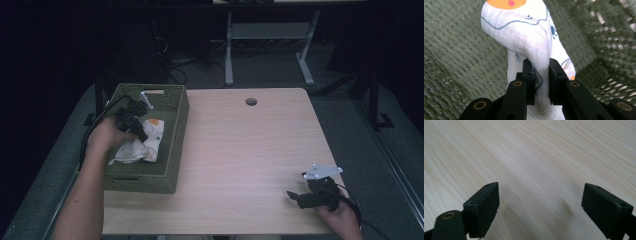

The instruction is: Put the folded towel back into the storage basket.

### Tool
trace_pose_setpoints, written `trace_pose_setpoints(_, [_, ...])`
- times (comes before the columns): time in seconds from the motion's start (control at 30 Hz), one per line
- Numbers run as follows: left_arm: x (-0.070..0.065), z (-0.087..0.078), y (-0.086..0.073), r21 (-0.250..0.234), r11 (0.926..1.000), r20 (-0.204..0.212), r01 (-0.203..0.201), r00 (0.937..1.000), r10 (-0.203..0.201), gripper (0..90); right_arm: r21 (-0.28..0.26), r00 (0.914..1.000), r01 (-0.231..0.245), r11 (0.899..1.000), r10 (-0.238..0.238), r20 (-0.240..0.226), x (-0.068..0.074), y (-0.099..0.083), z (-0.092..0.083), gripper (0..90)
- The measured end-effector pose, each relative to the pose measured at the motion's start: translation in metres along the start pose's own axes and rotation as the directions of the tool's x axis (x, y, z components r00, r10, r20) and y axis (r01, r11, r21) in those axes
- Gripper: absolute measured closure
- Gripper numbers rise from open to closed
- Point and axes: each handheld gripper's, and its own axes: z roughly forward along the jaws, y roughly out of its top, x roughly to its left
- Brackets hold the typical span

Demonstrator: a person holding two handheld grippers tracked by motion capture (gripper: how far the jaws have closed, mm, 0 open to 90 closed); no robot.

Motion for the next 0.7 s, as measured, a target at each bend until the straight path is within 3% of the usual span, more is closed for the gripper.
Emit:
trace_pose_setpoints(0.13, [0.004,0.003,-0.002,-0.013,0.9999,0.010,0.000,0.9999,0.000,78.3,-0.001,1.0000,-0.001,1.000,0.001,0.000,0.000,0.000,0.000,14.5])
trace_pose_setpoints(0.5, [0.009,0.016,-0.003,0.008,1.0000,0.023,-0.003,0.9997,0.003,78.5,0.001,1.0000,-0.006,1.000,0.006,0.002,-0.001,-0.001,0.001,14.5])
trace_pose_setpoints(0.63, [0.010,0.014,-0.002,-0.017,0.9997,0.007,-0.016,0.9998,0.016,77.3,0.002,1.0000,-0.006,1.000,0.006,0.002,-0.001,-0.001,0.001,14.5])
trace_pose_setpoints(0.67, [0.011,0.012,-0.002,-0.045,0.9989,-0.026,-0.015,0.9996,0.014,77.3,0.002,1.0000,-0.007,1.000,0.007,0.002,-0.001,-0.001,0.001,14.5])
trace_pose_setpoints(0.7, [0.014,0.009,-0.001,-0.066,0.9973,-0.089,0.032,0.9953,-0.038,57.6,0.002,1.0000,-0.008,1.000,0.008,0.002,-0.001,-0.001,0.001,14.5])
